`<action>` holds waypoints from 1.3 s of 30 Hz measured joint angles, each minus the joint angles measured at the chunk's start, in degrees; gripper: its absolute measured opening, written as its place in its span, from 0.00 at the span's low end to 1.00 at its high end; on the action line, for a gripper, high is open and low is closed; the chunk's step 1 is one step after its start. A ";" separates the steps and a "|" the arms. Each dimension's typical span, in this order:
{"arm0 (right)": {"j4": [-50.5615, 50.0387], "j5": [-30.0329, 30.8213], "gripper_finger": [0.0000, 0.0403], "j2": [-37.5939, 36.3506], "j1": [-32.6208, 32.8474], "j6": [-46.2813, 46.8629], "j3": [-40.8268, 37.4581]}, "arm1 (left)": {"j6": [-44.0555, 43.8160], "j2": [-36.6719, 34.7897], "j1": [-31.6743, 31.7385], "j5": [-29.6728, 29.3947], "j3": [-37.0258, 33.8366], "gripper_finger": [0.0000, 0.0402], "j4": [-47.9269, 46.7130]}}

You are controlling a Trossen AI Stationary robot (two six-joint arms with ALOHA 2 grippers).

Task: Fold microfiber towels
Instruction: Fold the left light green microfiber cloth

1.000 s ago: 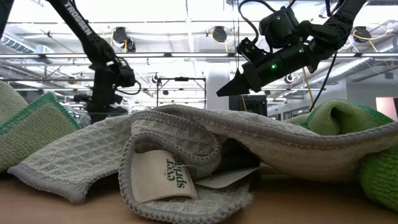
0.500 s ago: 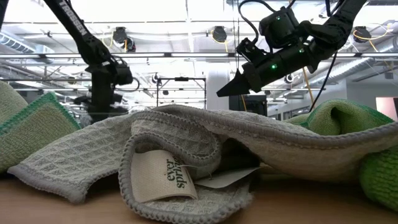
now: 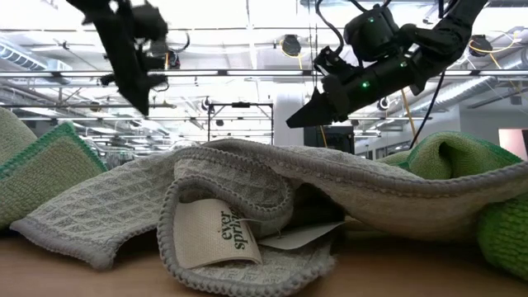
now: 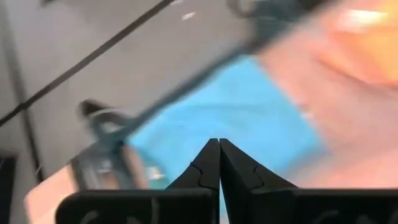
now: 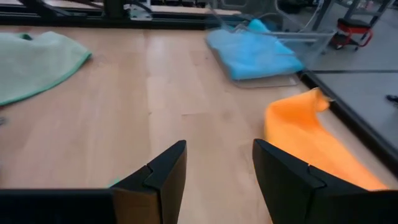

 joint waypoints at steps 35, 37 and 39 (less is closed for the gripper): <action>-8.55 18.56 0.44 0.00 36.46 21.84 0.00 | -38.40 29.93 -84.08 -10.43 -0.08 0.54 32.89; -8.47 18.53 0.44 0.00 37.40 22.67 0.00 | -40.19 32.35 -84.37 -10.70 0.34 0.54 32.55; -8.51 18.53 0.44 0.00 38.05 22.79 0.00 | -41.92 34.43 -84.44 -10.87 0.91 0.54 32.31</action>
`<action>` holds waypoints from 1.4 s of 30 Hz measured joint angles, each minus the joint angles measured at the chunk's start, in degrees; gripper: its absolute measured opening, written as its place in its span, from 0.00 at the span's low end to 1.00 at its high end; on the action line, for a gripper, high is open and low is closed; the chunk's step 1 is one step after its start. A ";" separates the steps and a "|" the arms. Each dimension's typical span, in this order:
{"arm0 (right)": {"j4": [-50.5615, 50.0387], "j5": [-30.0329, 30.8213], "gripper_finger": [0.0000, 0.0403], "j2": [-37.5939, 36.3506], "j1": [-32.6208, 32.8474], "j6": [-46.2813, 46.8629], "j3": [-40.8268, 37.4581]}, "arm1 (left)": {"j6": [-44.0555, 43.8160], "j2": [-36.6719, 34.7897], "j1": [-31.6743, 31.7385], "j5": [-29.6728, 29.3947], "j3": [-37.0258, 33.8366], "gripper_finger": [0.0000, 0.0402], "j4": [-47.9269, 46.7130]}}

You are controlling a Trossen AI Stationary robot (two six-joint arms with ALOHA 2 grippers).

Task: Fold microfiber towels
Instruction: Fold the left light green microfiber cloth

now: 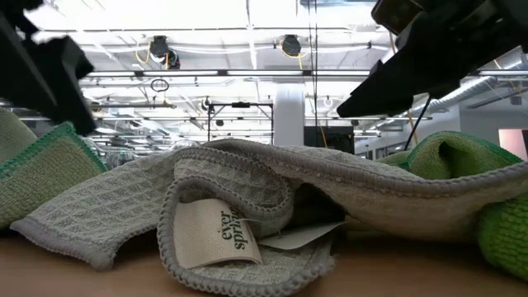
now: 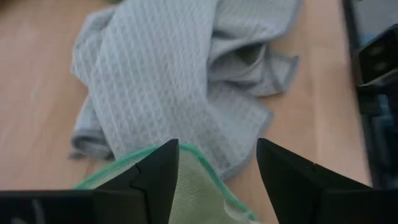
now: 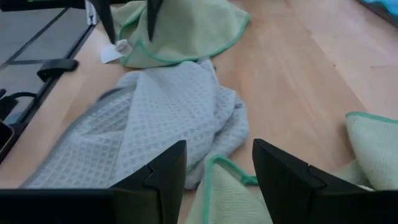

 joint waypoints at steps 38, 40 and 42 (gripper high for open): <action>7.31 -8.29 0.50 7.38 -5.86 -23.04 16.29 | 29.93 -15.66 10.94 6.06 1.72 0.01 -5.21; 7.25 -11.29 0.55 10.39 -7.34 -25.01 19.16 | 30.41 -15.61 11.43 6.90 1.74 0.01 -5.34; 7.15 -14.51 0.60 13.68 -8.62 -26.03 22.59 | 30.54 -15.52 11.47 6.73 1.72 0.02 -5.46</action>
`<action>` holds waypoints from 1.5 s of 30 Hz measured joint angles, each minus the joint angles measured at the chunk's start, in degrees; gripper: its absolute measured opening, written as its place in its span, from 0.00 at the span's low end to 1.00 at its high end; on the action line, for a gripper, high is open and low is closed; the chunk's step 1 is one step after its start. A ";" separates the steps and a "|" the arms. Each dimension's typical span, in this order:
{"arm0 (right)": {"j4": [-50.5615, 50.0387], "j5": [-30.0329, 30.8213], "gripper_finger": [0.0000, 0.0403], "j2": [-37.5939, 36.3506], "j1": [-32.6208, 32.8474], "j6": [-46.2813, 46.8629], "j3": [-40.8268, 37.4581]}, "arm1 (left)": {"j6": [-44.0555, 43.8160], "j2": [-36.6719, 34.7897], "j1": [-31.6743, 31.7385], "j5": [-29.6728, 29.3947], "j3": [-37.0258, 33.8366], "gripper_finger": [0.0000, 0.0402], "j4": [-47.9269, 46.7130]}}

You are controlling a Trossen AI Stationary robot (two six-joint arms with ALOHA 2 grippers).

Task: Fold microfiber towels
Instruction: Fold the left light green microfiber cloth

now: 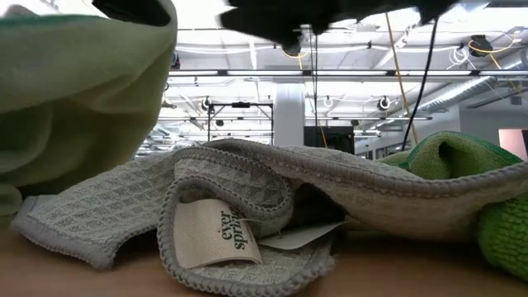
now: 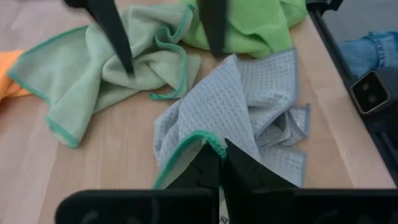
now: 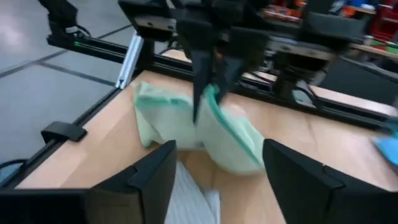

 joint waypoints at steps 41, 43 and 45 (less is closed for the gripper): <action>-30.74 4.78 0.02 -2.02 -0.04 -4.41 9.10 | -11.83 1.13 -7.51 -8.36 -0.02 0.48 -5.90; -31.72 5.52 0.02 -4.27 0.55 -3.85 8.02 | -13.70 1.81 -8.97 -10.23 -0.11 0.49 -9.25; -31.50 5.63 0.02 -6.55 1.26 -3.72 6.54 | -16.27 2.59 -9.86 -12.00 -0.09 0.49 -10.53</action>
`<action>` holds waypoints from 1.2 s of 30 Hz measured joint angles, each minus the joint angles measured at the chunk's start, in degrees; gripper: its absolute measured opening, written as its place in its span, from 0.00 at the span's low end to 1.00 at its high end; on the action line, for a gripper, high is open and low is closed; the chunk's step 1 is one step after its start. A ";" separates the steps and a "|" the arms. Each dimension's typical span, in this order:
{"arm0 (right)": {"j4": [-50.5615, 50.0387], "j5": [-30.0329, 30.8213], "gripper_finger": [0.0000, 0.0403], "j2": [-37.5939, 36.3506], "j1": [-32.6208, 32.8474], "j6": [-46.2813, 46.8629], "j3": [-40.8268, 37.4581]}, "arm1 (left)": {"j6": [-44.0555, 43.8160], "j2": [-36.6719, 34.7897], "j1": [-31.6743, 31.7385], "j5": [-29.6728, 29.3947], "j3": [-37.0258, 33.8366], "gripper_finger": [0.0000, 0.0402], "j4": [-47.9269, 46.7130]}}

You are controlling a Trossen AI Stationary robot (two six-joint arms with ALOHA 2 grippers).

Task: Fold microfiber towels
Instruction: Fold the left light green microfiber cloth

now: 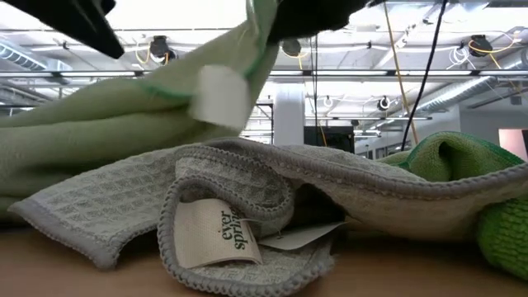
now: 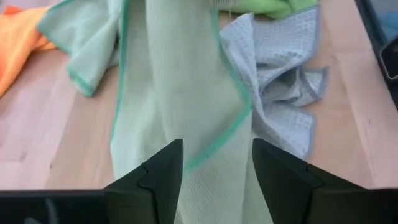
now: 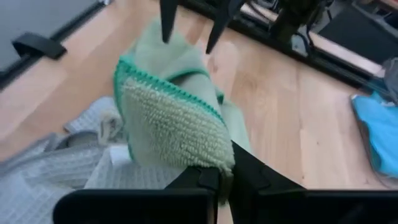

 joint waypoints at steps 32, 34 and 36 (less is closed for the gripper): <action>11.58 11.96 0.02 -25.23 3.68 0.66 -25.49 | 15.89 9.77 -2.38 -3.13 -2.67 0.49 29.54; 12.88 11.97 0.02 -25.30 3.68 0.66 -26.18 | 16.53 8.11 -1.49 -7.53 -2.70 0.49 27.90; 14.00 11.93 0.02 -25.28 3.68 0.66 -26.77 | 15.96 6.36 -0.30 -9.94 -2.70 0.49 23.77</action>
